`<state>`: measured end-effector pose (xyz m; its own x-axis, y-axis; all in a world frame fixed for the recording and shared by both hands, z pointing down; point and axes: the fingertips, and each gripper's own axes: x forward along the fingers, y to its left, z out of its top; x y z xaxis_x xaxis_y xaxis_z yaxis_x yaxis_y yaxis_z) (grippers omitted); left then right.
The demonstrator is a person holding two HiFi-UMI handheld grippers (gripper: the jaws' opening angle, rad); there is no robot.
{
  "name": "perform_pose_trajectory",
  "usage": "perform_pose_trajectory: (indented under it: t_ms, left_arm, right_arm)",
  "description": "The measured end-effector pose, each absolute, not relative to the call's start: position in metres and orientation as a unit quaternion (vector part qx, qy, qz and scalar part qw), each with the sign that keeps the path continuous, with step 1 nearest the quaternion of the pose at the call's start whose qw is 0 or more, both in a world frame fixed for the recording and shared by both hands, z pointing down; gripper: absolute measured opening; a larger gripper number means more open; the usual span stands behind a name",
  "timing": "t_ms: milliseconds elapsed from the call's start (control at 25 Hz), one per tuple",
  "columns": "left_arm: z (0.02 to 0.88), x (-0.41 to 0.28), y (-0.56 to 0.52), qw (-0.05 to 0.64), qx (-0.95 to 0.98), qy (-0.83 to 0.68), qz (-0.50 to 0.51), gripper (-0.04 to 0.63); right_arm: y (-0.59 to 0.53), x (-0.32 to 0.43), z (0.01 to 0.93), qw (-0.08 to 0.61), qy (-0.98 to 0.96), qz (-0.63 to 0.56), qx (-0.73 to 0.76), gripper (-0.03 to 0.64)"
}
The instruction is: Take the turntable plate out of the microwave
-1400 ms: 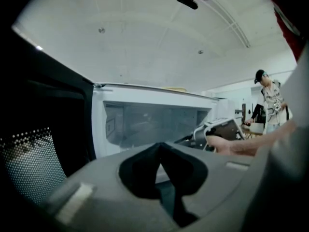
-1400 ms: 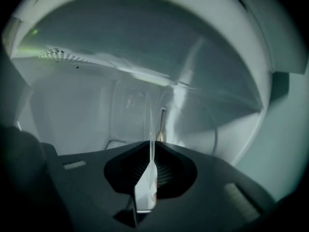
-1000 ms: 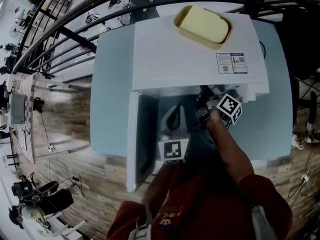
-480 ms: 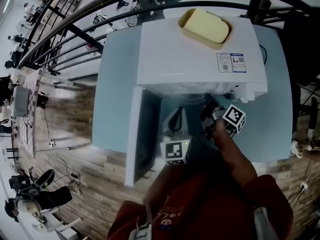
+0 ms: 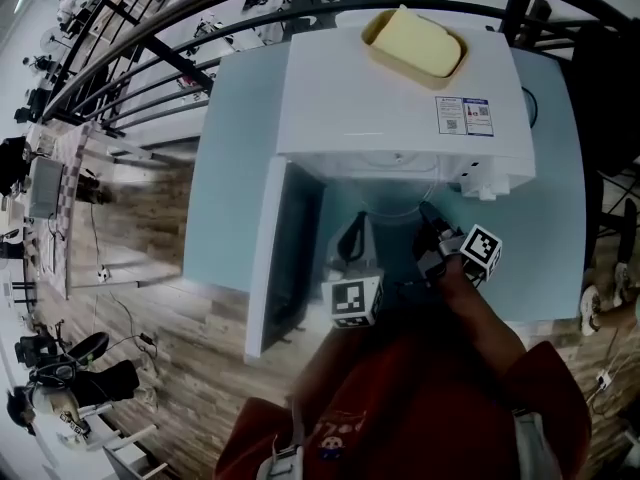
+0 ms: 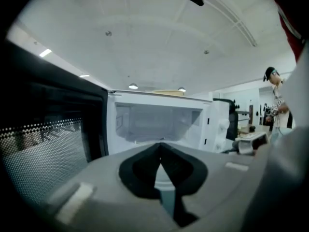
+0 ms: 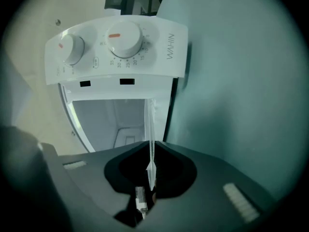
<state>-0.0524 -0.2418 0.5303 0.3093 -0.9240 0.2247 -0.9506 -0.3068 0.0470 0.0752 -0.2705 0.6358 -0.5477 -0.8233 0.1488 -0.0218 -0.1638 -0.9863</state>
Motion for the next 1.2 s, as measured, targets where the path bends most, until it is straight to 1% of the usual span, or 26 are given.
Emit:
perform_pose_trajectory:
  t_ms: [720, 840, 920, 1000, 1080, 1200]
  left_arm:
    - [0.556, -0.062, -0.222, 0.113, 0.784, -0.604, 0.092, 0.003]
    - [0.566, -0.067, -0.22, 0.138, 0.776, -0.609, 0.09, 0.044]
    - [0.572, -0.07, -0.219, 0.164, 0.771, -0.609, 0.083, 0.085]
    - [0.58, -0.072, -0.218, 0.194, 0.767, -0.607, 0.073, 0.147]
    - [0.587, -0.073, -0.219, 0.215, 0.764, -0.605, 0.065, 0.186]
    - [0.597, -0.073, -0.219, 0.233, 0.762, -0.601, 0.062, 0.215]
  right_arm:
    - [-0.251, 0.078, 0.645, 0.305, 0.57, -0.682, -0.342, 0.026]
    - [-0.251, 0.077, 0.644, 0.304, 0.57, -0.683, -0.341, 0.026]
    - [-0.251, 0.077, 0.643, 0.305, 0.569, -0.684, -0.34, 0.026]
    - [-0.252, 0.077, 0.643, 0.306, 0.569, -0.683, -0.34, 0.027]
    - [-0.252, 0.076, 0.643, 0.306, 0.571, -0.682, -0.339, 0.028]
    - [-0.251, 0.076, 0.643, 0.308, 0.569, -0.684, -0.337, 0.028]
